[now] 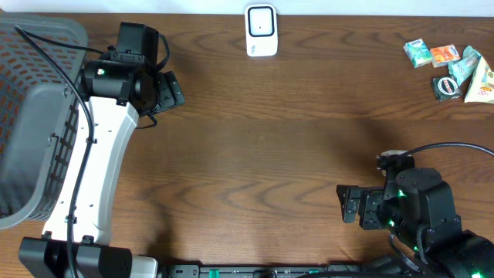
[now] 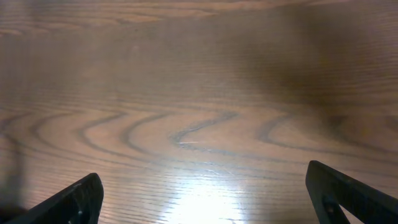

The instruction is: Scan the item barcode

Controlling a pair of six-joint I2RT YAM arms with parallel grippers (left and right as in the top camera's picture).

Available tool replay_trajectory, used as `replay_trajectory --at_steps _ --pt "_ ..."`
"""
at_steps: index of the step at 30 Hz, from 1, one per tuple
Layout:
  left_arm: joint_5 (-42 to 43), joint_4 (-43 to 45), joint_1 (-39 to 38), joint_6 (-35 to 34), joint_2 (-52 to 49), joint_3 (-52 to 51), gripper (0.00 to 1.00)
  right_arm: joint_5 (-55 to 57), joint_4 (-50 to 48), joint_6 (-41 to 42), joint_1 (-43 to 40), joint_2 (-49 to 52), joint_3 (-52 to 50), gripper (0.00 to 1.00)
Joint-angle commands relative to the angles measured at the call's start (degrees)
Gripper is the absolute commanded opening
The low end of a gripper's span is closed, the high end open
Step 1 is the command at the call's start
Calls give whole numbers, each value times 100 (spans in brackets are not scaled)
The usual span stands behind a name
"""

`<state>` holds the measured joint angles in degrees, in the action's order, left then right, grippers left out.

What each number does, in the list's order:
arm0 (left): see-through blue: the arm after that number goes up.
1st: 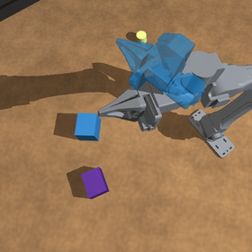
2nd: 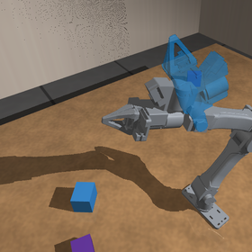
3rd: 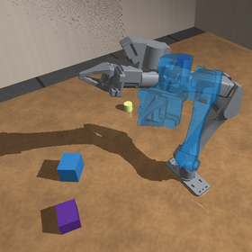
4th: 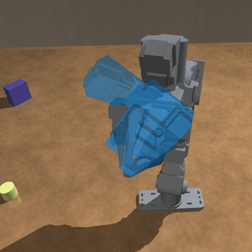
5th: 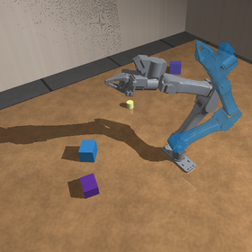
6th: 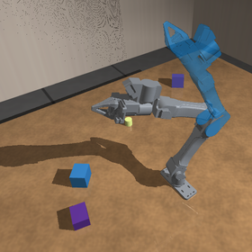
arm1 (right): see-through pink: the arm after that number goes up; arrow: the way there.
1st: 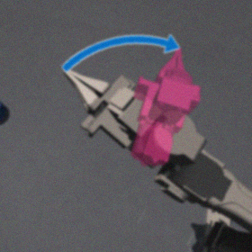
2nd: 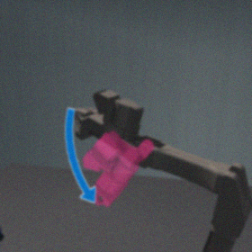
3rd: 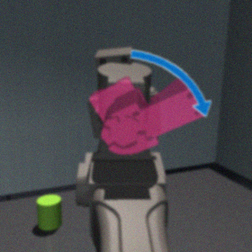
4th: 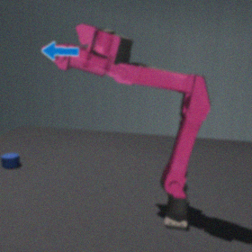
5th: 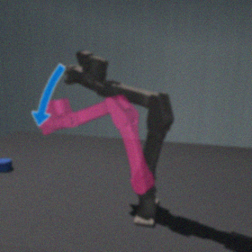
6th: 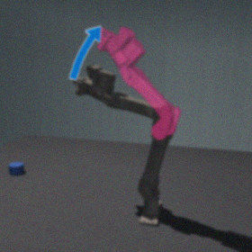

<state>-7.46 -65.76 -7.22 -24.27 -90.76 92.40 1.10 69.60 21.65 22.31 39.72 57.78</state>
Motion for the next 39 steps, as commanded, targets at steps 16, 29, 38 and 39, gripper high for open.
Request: replay_trajectory --at_steps 16,29,38,39 --pt "-52 -20 9 -70 -20 48 98 -22 -3270 -1403 -704 -1550 -2616 99" --pt "-52 -20 9 -70 -20 48 98 -463 -5344 -1515 -1558 -3484 -4546 99" --pt "-52 -20 9 -70 -20 48 98 -820 -6557 -1971 -1893 -3910 -5209 99" --pt "-52 -20 9 -70 -20 48 98 -820 -6660 -1985 -1963 -3943 -5287 99"
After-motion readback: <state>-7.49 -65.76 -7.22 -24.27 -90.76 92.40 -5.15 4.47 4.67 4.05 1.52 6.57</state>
